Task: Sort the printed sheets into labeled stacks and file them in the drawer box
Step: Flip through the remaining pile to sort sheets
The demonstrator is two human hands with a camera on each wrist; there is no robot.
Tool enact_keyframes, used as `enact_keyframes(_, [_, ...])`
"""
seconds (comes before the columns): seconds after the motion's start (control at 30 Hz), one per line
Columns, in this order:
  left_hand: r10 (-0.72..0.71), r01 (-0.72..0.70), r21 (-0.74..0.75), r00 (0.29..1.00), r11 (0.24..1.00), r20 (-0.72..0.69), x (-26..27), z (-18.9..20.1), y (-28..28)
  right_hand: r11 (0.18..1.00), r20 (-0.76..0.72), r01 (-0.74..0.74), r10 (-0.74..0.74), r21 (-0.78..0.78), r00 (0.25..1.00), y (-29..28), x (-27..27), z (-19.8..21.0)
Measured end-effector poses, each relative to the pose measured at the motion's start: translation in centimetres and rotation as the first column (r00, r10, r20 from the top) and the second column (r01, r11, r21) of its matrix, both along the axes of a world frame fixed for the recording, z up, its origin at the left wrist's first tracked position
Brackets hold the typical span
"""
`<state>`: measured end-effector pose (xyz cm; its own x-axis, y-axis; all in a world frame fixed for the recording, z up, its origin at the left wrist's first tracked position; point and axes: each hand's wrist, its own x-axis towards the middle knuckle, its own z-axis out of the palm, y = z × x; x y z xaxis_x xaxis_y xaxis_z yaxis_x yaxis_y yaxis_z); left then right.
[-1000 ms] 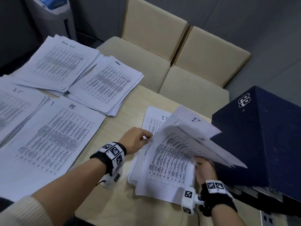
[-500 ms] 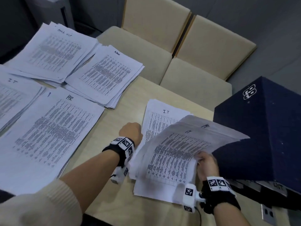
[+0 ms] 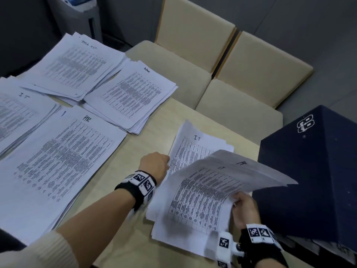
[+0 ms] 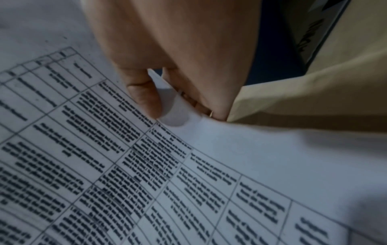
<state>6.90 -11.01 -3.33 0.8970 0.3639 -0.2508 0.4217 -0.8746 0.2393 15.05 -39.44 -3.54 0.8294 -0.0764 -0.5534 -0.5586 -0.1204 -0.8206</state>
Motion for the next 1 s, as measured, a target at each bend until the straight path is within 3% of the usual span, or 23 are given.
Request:
enact_keyframes(0.07, [-0.105,0.1,0.158,0.994,0.982,0.027,-0.1,1.0,0.1,0.992,-0.01,0.056,-0.055,0.111,0.998,0.4,0.1,0.4])
enact_keyframes(0.13, [-0.163,0.15,0.224,0.986,0.963,0.041,-0.3,1.8,0.2,0.972,-0.038,0.11,-0.104,0.207,0.994,0.8,0.0,0.0])
enact_keyframes(0.2, [-0.187,0.17,0.235,0.981,0.957,0.048,-0.3,2.3,0.3,0.961,-0.058,0.111,-0.1,0.252,0.993,0.8,-0.2,-0.2])
enact_keyframes(0.3, [-0.193,0.171,0.198,0.976,0.965,0.101,-0.4,3.0,0.2,0.867,-0.298,0.377,-0.284,0.327,0.911,1.0,0.9,-0.3])
enact_keyframes(0.33, [-0.186,0.162,0.161,0.972,0.974,0.144,-0.4,2.9,0.3,0.862,-0.306,0.388,-0.293,0.325,0.906,0.8,1.1,-0.1])
enact_keyframes(0.4, [-0.173,0.173,0.022,0.948,0.985,0.266,-0.5,2.6,0.3,0.925,-0.183,0.296,-0.257,0.237,0.949,0.4,0.7,-0.2])
enact_keyframes(0.47, [-0.106,0.22,-0.251,0.911,0.943,0.398,-0.8,2.2,0.1,0.956,-0.108,0.232,-0.215,0.178,0.971,0.4,0.4,-0.4])
enact_keyframes(0.57, [0.143,0.196,-0.701,0.908,0.686,0.394,-1.3,1.6,-0.2,0.978,-0.058,0.177,-0.171,0.107,0.984,0.6,0.1,-0.2])
enact_keyframes(0.63, [0.169,0.177,-0.773,0.923,0.61,0.345,-1.4,1.1,-0.3,0.964,-0.043,0.197,-0.193,0.178,0.98,0.4,-0.2,0.0])
enact_keyframes(0.73, [0.152,0.067,-0.685,0.955,0.725,0.254,-1.2,0.3,-0.4,0.967,-0.03,0.178,-0.175,0.183,0.984,0.1,-0.4,-0.2])
enact_keyframes(0.8, [0.315,-0.169,-0.584,0.936,0.794,0.157,-1.0,-0.2,-0.2,0.963,-0.007,0.201,-0.203,0.177,0.979,0.4,-0.5,0.0])
enact_keyframes(0.87, [0.425,-0.357,-0.481,0.904,0.801,0.037,-0.9,-0.5,0.3,0.964,0.0,0.188,-0.192,0.189,0.981,0.5,-0.7,0.6])
enact_keyframes(0.9, [0.416,-0.376,-0.457,0.909,0.806,-0.014,-0.8,-0.8,0.4,0.961,-0.029,0.181,-0.179,0.21,0.983,0.5,-0.7,0.9])
enact_keyframes(0.93, [0.383,-0.354,-0.439,0.923,0.826,-0.024,-0.8,-1.1,0.5,0.926,-0.109,0.263,-0.242,0.27,0.964,0.5,-0.5,1.2])
enact_keyframes(1.0, [0.302,-0.28,-0.328,0.953,0.902,0.02,-0.5,-1.2,0.2,0.864,-0.222,0.371,-0.31,0.341,0.925,1.0,-0.4,2.3])
